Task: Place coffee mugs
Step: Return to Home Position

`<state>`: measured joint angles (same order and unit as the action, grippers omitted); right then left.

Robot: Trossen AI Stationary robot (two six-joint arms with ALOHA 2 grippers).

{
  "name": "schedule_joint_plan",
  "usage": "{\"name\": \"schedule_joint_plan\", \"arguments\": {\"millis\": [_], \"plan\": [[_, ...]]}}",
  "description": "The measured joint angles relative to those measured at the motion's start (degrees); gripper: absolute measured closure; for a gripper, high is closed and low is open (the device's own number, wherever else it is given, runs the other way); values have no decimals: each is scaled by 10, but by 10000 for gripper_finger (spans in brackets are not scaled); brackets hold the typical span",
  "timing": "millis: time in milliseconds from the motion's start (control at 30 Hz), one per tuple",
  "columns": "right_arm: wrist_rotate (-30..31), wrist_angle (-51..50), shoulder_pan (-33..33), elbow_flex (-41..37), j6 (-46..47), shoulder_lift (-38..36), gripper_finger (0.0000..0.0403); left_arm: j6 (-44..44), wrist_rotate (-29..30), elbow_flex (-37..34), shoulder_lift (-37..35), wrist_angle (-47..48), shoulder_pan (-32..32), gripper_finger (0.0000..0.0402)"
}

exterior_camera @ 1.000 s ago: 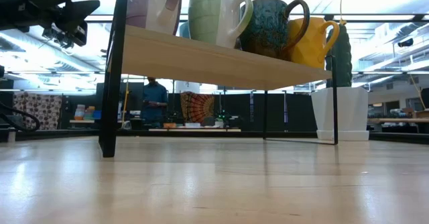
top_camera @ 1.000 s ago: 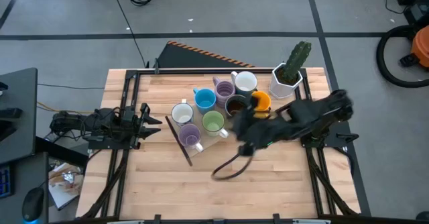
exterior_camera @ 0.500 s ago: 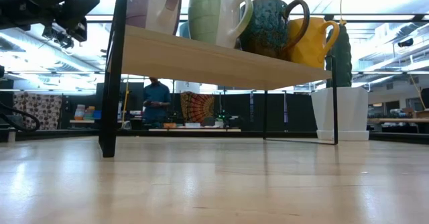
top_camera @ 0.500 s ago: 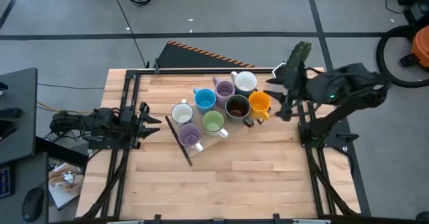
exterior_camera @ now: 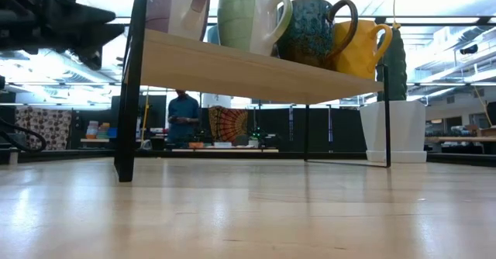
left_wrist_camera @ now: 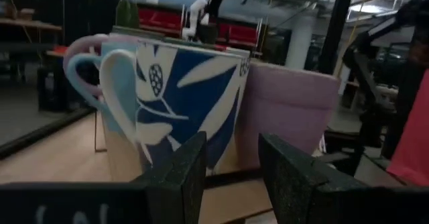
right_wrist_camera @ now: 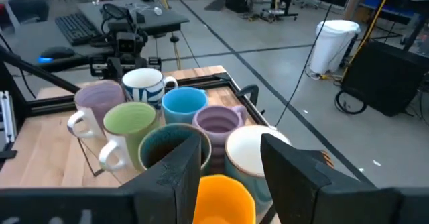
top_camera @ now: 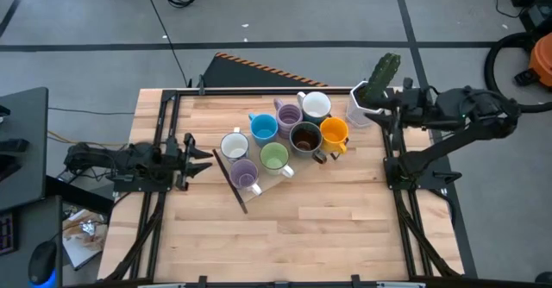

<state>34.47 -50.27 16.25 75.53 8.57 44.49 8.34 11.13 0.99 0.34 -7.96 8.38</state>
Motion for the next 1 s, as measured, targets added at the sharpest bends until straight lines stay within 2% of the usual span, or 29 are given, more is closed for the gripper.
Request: {"name": "schedule_joint_plan", "arguments": {"millis": [200,433,800,1000], "plan": [[-7,109,0,-135,-30,-106,241,-22,15,-4,-1,-21,0,260],[-17,175,0,-250,-20,-202,245,-22,18,-4,-1,-13,10,260],[-23,241,0,-390,-10,-282,269,-30,43,-5,0,-13,25,260],[-31,271,-26,-440,-12,-331,296,-66,44,-5,0,-23,23,260]]}}
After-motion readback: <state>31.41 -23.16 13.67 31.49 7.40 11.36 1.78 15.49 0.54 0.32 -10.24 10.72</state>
